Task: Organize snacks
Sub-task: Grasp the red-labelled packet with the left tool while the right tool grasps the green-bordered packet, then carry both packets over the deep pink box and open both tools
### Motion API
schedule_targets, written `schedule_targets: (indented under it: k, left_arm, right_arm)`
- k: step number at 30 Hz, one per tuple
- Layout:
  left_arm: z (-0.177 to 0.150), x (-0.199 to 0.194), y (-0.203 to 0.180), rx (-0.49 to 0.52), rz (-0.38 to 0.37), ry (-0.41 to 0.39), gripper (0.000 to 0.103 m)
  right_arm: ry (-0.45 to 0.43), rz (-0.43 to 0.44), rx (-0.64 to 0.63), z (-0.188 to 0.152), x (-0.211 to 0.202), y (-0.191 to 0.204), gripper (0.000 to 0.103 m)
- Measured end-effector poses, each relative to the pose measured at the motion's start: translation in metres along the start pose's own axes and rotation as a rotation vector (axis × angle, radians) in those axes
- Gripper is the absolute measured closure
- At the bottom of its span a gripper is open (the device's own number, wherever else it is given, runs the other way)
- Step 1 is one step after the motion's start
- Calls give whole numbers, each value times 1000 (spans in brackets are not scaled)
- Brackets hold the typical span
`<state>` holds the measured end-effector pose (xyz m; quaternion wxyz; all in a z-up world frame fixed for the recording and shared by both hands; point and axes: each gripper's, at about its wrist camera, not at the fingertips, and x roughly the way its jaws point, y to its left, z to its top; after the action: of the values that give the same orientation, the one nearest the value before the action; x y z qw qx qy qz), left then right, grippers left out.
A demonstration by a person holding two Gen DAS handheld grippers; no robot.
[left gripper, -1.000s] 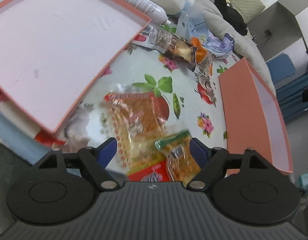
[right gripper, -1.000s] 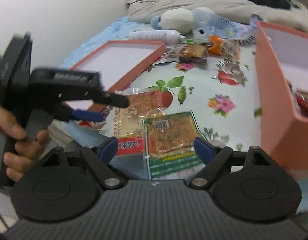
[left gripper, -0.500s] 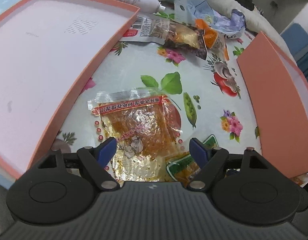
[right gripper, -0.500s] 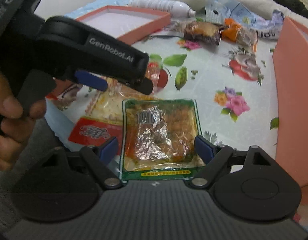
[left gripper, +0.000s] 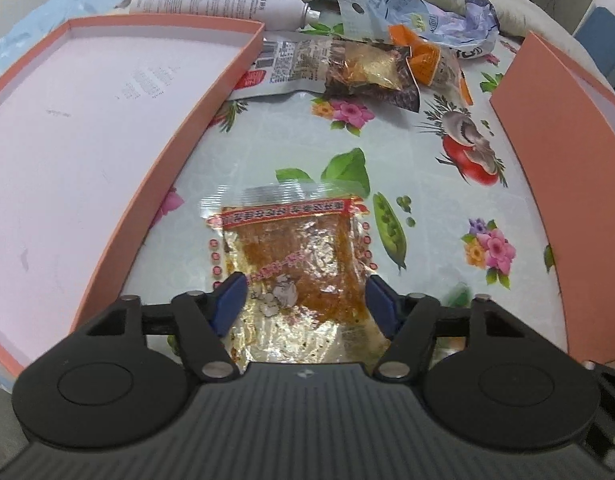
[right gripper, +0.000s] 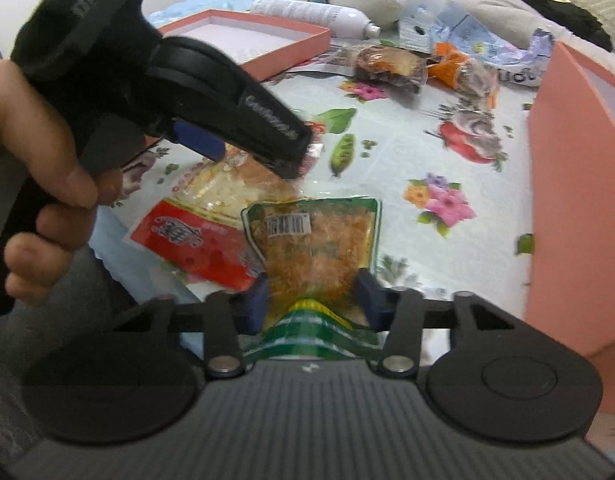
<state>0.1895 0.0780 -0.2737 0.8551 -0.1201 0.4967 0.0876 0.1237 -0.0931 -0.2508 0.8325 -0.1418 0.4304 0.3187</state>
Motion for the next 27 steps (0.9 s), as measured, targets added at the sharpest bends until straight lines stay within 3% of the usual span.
schedule_targets:
  k: [4, 10, 12, 14, 27]
  left_arm:
    - [1, 1, -4, 39, 24, -15, 42]
    - [4, 3, -10, 67, 19, -30, 64]
    - [5, -2, -11, 86, -7, -25, 76]
    - [5, -12, -8, 59, -62, -21, 77]
    - [-17, -115, -12, 20, -191, -114, 77]
  right_arm:
    - [4, -21, 44, -5, -9, -14, 64]
    - [-6, -27, 101, -6, -15, -27, 65]
    - [-12, -27, 118, -3, -17, -29, 65]
    - [-25, -31, 133, 0, -22, -29, 65]
    - [-199, -78, 231, 12, -107, -20, 66]
